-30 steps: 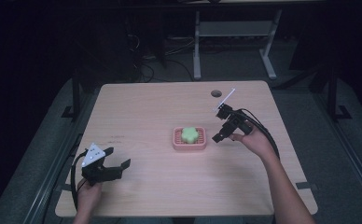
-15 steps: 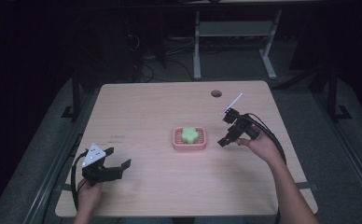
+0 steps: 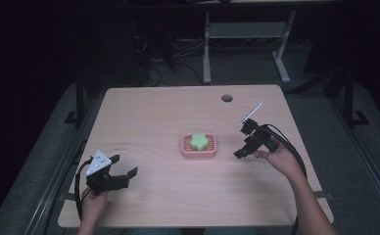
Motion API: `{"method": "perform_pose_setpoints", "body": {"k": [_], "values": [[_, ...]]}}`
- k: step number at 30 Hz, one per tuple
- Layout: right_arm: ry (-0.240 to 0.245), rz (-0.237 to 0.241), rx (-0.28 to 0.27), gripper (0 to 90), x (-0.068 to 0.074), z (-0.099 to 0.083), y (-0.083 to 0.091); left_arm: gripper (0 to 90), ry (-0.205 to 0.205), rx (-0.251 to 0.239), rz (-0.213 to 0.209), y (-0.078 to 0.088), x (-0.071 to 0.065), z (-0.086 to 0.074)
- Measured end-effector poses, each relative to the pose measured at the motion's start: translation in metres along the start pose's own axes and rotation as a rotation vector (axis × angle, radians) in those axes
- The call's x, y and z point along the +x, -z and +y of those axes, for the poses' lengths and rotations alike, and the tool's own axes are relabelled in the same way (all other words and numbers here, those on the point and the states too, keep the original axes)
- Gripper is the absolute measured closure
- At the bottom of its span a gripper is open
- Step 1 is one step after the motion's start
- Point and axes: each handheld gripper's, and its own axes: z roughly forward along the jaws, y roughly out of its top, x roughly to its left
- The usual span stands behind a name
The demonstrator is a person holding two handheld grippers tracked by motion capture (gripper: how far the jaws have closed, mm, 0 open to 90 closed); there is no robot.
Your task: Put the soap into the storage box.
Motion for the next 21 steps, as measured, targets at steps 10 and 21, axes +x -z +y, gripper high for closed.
{"method": "perform_pose_setpoints", "body": {"k": [10, 21], "values": [[-0.007, 0.0, -0.007, 24.0, 0.002, -0.015, -0.003, 14.1, -0.002, 0.004, -0.003, 0.0, 0.0, 0.0], [-0.026, 0.008, -0.022, 24.0, -0.001, -0.033, -0.005, 14.1, -0.002, 0.006, -0.001, -0.001, -0.001, 0.0]]}}
